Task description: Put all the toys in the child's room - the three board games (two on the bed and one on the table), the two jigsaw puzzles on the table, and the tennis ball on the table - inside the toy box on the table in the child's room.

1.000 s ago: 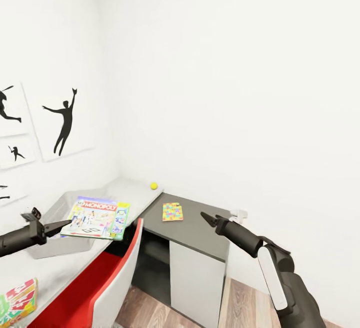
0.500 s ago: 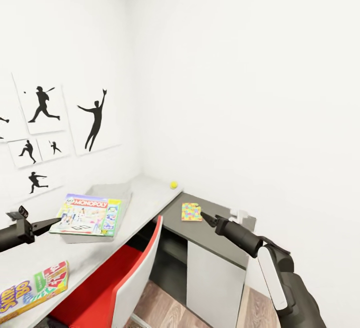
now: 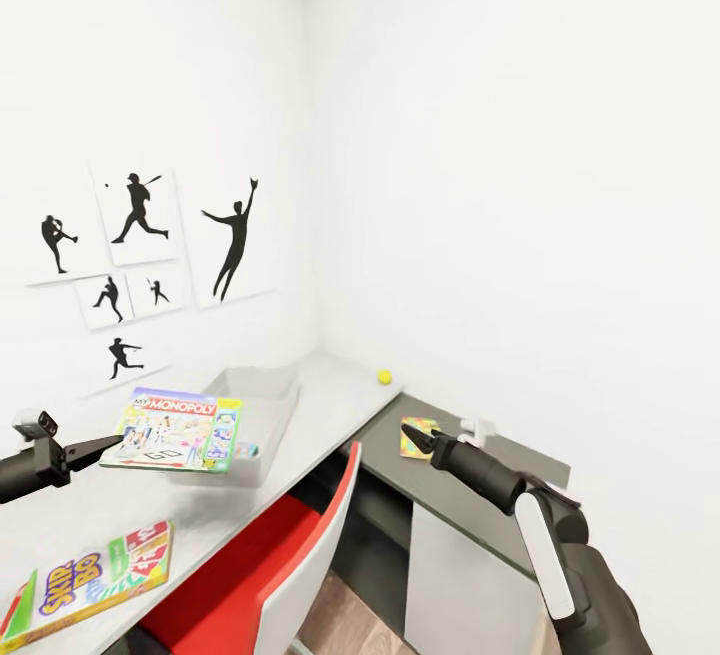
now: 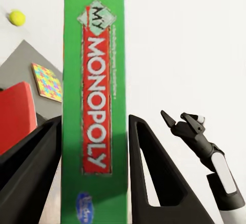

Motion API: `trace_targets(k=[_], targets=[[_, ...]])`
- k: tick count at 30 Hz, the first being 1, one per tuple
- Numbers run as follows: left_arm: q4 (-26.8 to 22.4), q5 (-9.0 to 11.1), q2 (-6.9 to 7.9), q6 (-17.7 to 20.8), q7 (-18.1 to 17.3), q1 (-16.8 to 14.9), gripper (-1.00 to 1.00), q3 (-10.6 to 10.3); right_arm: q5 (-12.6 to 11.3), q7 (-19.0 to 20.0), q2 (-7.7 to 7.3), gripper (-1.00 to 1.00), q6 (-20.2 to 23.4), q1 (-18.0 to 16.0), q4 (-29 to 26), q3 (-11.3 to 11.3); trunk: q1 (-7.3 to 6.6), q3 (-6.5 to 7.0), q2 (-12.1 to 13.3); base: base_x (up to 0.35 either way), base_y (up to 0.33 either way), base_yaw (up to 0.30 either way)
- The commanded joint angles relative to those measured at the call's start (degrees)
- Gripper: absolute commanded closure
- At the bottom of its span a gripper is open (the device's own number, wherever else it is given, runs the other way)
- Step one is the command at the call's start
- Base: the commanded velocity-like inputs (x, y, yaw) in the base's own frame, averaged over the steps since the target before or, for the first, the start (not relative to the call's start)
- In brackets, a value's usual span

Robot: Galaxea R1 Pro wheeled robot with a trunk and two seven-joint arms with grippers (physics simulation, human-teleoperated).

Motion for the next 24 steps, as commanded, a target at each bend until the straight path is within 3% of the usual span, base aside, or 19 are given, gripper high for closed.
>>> trace_targets(k=[1,11,24], targets=[[0.02,0.07,-0.01,0.57,-0.25,-0.04,1.0,0.02,-0.29,0.14,0.04,-1.0,0.45,-0.02,-0.05,-0.16,0.05,-0.03,-0.04,0.328,0.0,0.039],[0.02,0.07,-0.01,0.57,-0.25,-0.04,1.0,0.02,-0.29,-0.23,0.12,-1.0,0.47,-0.02,-0.13,-0.1,0.05,-0.67,-0.04,0.331,0.0,0.128],[0.02,0.1,-0.08,0.57,-0.25,-0.04,1.0,0.02,-0.29,-0.23,0.12,-1.0,0.45,-0.02,-0.26,-0.07,0.05,-1.42,-0.04,0.325,0.0,0.227]])
